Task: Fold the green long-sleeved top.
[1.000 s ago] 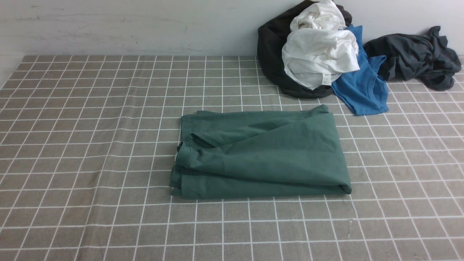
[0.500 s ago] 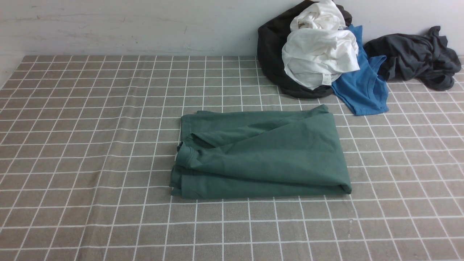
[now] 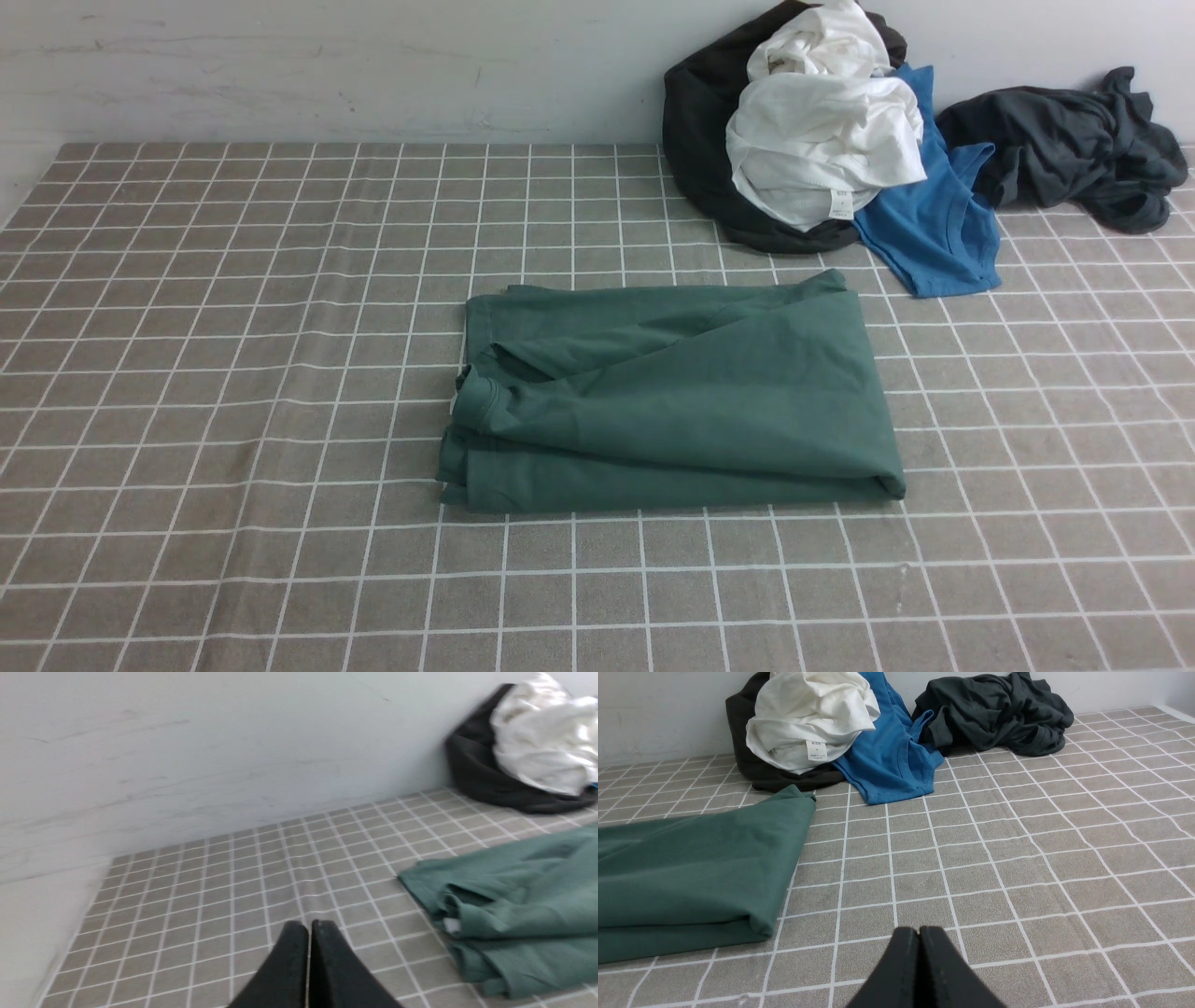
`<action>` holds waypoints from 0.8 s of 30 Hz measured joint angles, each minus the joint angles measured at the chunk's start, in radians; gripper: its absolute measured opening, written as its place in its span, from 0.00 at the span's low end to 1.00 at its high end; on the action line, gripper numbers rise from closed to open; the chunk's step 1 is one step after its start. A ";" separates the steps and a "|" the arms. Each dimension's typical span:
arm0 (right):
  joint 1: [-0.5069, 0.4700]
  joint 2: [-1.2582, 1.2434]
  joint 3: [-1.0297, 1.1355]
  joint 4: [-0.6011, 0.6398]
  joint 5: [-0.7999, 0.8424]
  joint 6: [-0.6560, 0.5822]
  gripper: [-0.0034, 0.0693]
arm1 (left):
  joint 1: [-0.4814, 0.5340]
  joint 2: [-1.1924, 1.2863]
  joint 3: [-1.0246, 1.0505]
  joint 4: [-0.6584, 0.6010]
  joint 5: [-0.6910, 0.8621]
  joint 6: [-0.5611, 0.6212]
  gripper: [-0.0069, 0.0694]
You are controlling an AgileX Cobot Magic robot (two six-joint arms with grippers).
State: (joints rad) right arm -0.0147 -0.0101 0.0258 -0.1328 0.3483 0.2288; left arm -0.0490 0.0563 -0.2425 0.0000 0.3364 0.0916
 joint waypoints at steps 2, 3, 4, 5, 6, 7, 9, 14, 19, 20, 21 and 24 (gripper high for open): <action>0.000 0.000 0.000 0.000 0.000 0.000 0.03 | 0.065 -0.007 0.075 0.009 -0.066 -0.057 0.08; 0.000 0.000 0.000 0.000 0.001 0.000 0.03 | 0.086 -0.025 0.109 0.011 -0.072 -0.078 0.08; 0.000 0.000 0.000 0.000 0.001 0.000 0.03 | 0.094 -0.043 0.135 0.011 -0.072 -0.084 0.08; 0.000 0.000 0.000 0.000 0.001 0.000 0.03 | 0.095 -0.047 0.140 0.011 -0.072 -0.085 0.08; 0.000 0.000 0.000 0.000 0.002 0.000 0.03 | 0.103 -0.062 0.174 0.013 -0.071 -0.085 0.08; 0.000 0.000 0.000 0.000 0.002 0.000 0.03 | 0.108 -0.066 0.201 0.017 -0.065 -0.092 0.08; 0.000 0.000 0.000 0.000 0.002 0.000 0.03 | 0.110 -0.067 0.240 0.026 -0.046 -0.092 0.08; 0.000 0.000 0.000 0.000 0.002 0.000 0.03 | 0.112 -0.067 0.269 0.033 0.009 -0.092 0.08; 0.000 0.000 0.000 0.000 0.002 0.000 0.03 | 0.112 -0.067 0.268 0.031 0.017 -0.092 0.08; 0.000 0.000 0.000 0.000 0.002 0.000 0.03 | 0.112 -0.067 0.268 0.031 0.017 -0.092 0.08; 0.000 0.000 0.000 0.000 0.002 0.000 0.03 | 0.112 -0.067 0.268 0.031 0.017 -0.092 0.08; 0.000 0.000 0.000 0.000 0.002 0.000 0.03 | 0.112 -0.067 0.268 0.031 0.017 -0.092 0.08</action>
State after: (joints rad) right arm -0.0147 -0.0101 0.0258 -0.1328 0.3504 0.2288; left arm 0.0634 -0.0108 0.0257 0.0309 0.3534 0.0000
